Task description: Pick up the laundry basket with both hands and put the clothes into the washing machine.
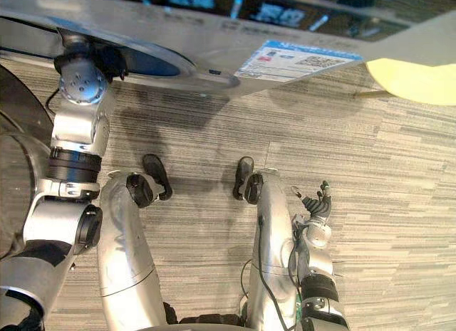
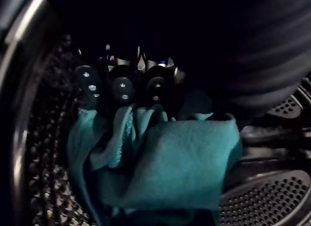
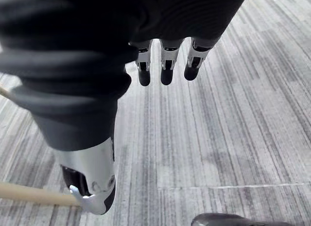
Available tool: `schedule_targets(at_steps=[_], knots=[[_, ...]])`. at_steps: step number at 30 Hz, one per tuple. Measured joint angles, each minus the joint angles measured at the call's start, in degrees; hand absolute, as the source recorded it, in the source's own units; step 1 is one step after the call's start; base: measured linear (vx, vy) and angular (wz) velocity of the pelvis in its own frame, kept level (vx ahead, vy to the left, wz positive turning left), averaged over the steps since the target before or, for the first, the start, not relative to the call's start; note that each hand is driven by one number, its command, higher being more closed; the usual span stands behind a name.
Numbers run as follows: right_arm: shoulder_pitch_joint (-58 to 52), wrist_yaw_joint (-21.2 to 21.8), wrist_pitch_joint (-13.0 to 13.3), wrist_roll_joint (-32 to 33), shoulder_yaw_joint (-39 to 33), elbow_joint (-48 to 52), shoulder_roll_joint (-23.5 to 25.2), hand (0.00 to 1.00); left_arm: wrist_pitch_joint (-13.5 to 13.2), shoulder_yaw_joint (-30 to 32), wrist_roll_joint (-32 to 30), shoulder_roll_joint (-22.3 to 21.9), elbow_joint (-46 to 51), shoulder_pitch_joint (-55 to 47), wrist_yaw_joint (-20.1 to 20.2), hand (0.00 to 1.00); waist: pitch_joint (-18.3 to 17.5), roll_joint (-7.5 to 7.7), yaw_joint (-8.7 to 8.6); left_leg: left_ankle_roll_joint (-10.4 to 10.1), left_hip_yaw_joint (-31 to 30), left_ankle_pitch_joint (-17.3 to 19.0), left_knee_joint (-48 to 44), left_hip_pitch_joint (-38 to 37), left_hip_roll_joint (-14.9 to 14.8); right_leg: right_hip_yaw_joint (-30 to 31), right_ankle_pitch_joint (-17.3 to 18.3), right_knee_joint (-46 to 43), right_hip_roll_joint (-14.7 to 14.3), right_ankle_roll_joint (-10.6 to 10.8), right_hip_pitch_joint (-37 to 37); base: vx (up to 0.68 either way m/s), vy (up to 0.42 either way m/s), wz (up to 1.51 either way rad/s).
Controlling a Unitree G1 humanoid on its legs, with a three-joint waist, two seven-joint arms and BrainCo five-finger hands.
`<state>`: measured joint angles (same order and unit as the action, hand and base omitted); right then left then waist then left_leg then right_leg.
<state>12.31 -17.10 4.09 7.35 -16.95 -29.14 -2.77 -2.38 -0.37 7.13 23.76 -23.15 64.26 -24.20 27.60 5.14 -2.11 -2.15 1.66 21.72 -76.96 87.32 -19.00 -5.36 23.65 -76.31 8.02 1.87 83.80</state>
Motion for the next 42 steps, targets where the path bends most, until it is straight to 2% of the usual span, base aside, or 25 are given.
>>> schedule_targets(at_steps=[7, 10, 11, 15, 18, 22, 24, 25, 27, 28, 29, 31, 33, 35, 36, 38, 40, 42], knots=[[0.05, 0.08, 1.11, 0.58, 0.03, -1.01, -0.49, 0.00, 2.10, 0.65, -3.77, 0.32, -2.49, 5.77, -4.88, 0.00, -0.09, 0.12, 0.00, -0.13, -1.27, -1.01, 0.28, 1.88, 0.30, -1.05, -0.31, 0.16, 0.20, -0.55, 0.83, 0.00, -0.005, 0.02], [0.06, 0.28, 1.10, 1.16, 0.03, -1.14, -0.91, 0.00, 3.50, 0.53, -8.03, 1.10, -2.51, 8.68, -4.71, 0.00, -0.10, 0.14, -0.05, -0.49, -1.67, -2.20, 1.10, 2.75, 1.17, -1.79, -0.53, 0.17, 0.86, -0.96, 1.43, 0.00, -0.022, 0.15], [0.06, 0.75, 1.15, 1.22, 0.01, -1.30, -1.04, 0.00, 4.79, 0.50, -12.75, 1.55, -3.00, 10.03, -4.58, 0.00, -0.11, 0.16, -0.03, -0.59, -1.97, -2.67, 1.39, 2.93, 1.44, -2.18, -0.60, 0.15, 1.08, -1.11, 1.43, 0.00, -0.018, 0.11], [0.07, 1.62, 1.74, 1.62, -0.01, -1.54, -1.25, 0.00, 7.87, 0.45, -22.01, 1.96, -4.55, 11.75, -3.12, 0.00, -0.16, 0.23, 0.11, -1.02, -2.43, -3.95, 2.46, 2.89, 2.14, -2.53, -0.82, 0.22, 1.34, -1.51, 1.38, -0.01, -0.029, 0.12], [0.07, 2.64, 1.79, 1.64, -0.01, -1.55, -1.29, 0.00, 9.08, 0.63, -23.96, 2.00, -4.55, 11.68, -1.43, 0.00, -0.16, 0.23, 0.26, -1.17, -2.99, -4.87, 3.06, 2.78, 2.35, -3.30, -1.12, 0.30, 1.70, -2.05, 1.00, -0.01, -0.027, 0.09], [0.26, 3.41, 1.72, 1.67, 0.14, -1.51, -1.12, 0.00, 9.31, 1.59, -24.15, 1.47, -3.09, 7.59, 0.25, 0.00, -0.24, 0.33, 0.23, -1.72, -3.70, -5.30, 4.51, 0.11, 2.79, -4.18, -1.00, 1.02, 1.92, -2.42, -1.92, -0.01, -0.034, 0.12], [0.36, 3.44, 1.57, 1.65, 0.20, -1.46, -1.23, 0.00, 8.06, 4.72, -21.79, 0.87, 0.74, 0.38, 0.63, 0.00, -0.52, 0.30, 0.39, -2.08, -3.51, -5.59, 6.62, -2.63, 2.86, -4.52, -1.15, 2.77, 1.81, -2.67, -4.41, -0.01, -0.063, 0.09], [-0.18, 3.45, 0.94, 1.63, 0.59, -1.47, -1.08, 0.00, 6.53, 6.88, -17.17, 0.08, 3.14, -5.84, 1.00, 0.00, -2.02, 0.31, 0.59, -2.48, -3.57, -5.96, 8.20, -3.65, 2.83, -5.24, -1.26, 4.21, 1.64, -2.86, -5.58, 0.00, -0.049, 0.04], [-1.22, 3.45, 0.22, 1.63, 1.16, -1.48, -1.06, 0.00, 5.27, 8.02, -12.32, -1.43, 5.02, -12.53, 1.80, 0.00, -4.28, 0.24, 1.06, -2.84, -3.62, -6.42, 9.89, -4.37, 2.90, -5.84, -1.26, 5.51, 1.63, -2.95, -6.41, 0.03, -0.050, 0.12], [-1.52, 3.55, -0.79, 1.54, 1.47, -1.50, -0.76, 0.00, 4.23, 8.71, -8.21, -3.51, 6.44, -19.29, 2.78, 0.00, -4.74, 0.20, 1.86, -3.08, -3.65, -7.15, 11.47, -6.84, 3.00, -6.47, -1.23, 6.80, 1.67, -3.28, -8.99, 0.06, -0.045, 0.16], [-1.52, 3.64, -0.93, 1.53, 1.68, -1.51, -0.61, 0.00, 4.22, 8.85, -7.55, -3.94, 6.81, -20.57, 3.01, 0.00, -4.74, 0.20, 1.97, -3.20, -3.64, -7.22, 11.79, -7.38, 3.02, -6.59, -1.18, 7.01, 1.69, -3.34, -9.57, 0.07, -0.049, 0.21], [-1.59, 3.95, -2.58, 0.99, 3.51, -1.45, 0.81, 0.00, 3.60, 8.82, -0.91, -9.19, 9.70, -32.94, 5.79, 0.00, -5.18, 0.13, 3.39, -3.82, -3.49, -8.13, 15.83, -13.41, 3.61, -7.71, -1.06, 10.30, 1.86, -3.50, -15.72, 0.09, -0.062, 0.29], [-1.62, 4.73, -3.39, 0.94, 3.71, -1.36, 1.36, 0.00, 2.92, 8.77, 2.53, -11.73, 10.95, -39.79, 7.83, 0.00, -5.23, 0.10, 3.75, -4.09, -3.28, -8.68, 18.85, -17.59, 4.16, -8.33, -1.05, 12.71, 2.08, -3.47, -19.92, 0.09, -0.055, 0.29], [-3.11, 4.90, -4.03, 0.83, 3.85, -0.85, 1.49, 0.00, 2.63, 7.43, 4.64, -14.14, 11.34, -47.60, 9.67, 0.00, -6.12, -0.01, 4.67, -4.38, -3.15, -8.99, 22.31, -22.73, 4.57, -9.10, -1.04, 15.78, 2.08, -3.42, -25.13, 0.10, -0.059, 0.32], [-4.54, 4.98, -4.70, -0.39, 4.28, -0.78, 1.47, 0.00, 2.49, 6.37, 5.87, -15.32, 11.33, -53.57, 11.66, 0.00, -6.60, -0.04, 4.76, -4.21, -2.94, -9.68, 26.04, -28.07, 5.41, -9.88, -1.10, 18.89, 2.27, -3.18, -30.60, 0.12, -0.066, 0.41], [-6.39, 5.09, -4.75, -1.25, 5.49, -0.59, 1.37, 0.00, 2.51, 5.35, 6.28, -15.84, 11.14, -58.49, 13.46, 0.00, -7.29, -0.06, 4.83, -4.43, -2.70, -10.41, 29.89, -33.36, 6.09, -10.53, -1.38, 22.21, 2.25, -2.84, -35.86, 0.12, -0.055, 0.32], [-8.95, 5.45, -5.12, -1.72, 6.84, -0.51, 1.37, 0.00, 2.55, 4.26, 6.09, -16.14, 8.60, -62.91, 15.83, 0.00, -9.86, -0.14, 5.17, -4.46, -1.51, -11.23, 34.35, -39.03, 6.23, -10.72, -2.04, 26.27, 2.12, -2.31, -40.94, 0.14, -0.030, 0.11], [-11.17, 6.10, -5.52, -3.09, 7.94, -1.04, 1.30, 0.00, 2.84, 4.51, 5.15, -17.94, 2.31, -65.48, 17.14, 0.00, -11.15, -1.01, 5.92, -4.49, 0.34, -12.31, 40.96, -48.62, 6.77, -10.83, -3.72, 32.92, 1.70, -1.45, -49.87, 0.15, 0.018, -0.01]])
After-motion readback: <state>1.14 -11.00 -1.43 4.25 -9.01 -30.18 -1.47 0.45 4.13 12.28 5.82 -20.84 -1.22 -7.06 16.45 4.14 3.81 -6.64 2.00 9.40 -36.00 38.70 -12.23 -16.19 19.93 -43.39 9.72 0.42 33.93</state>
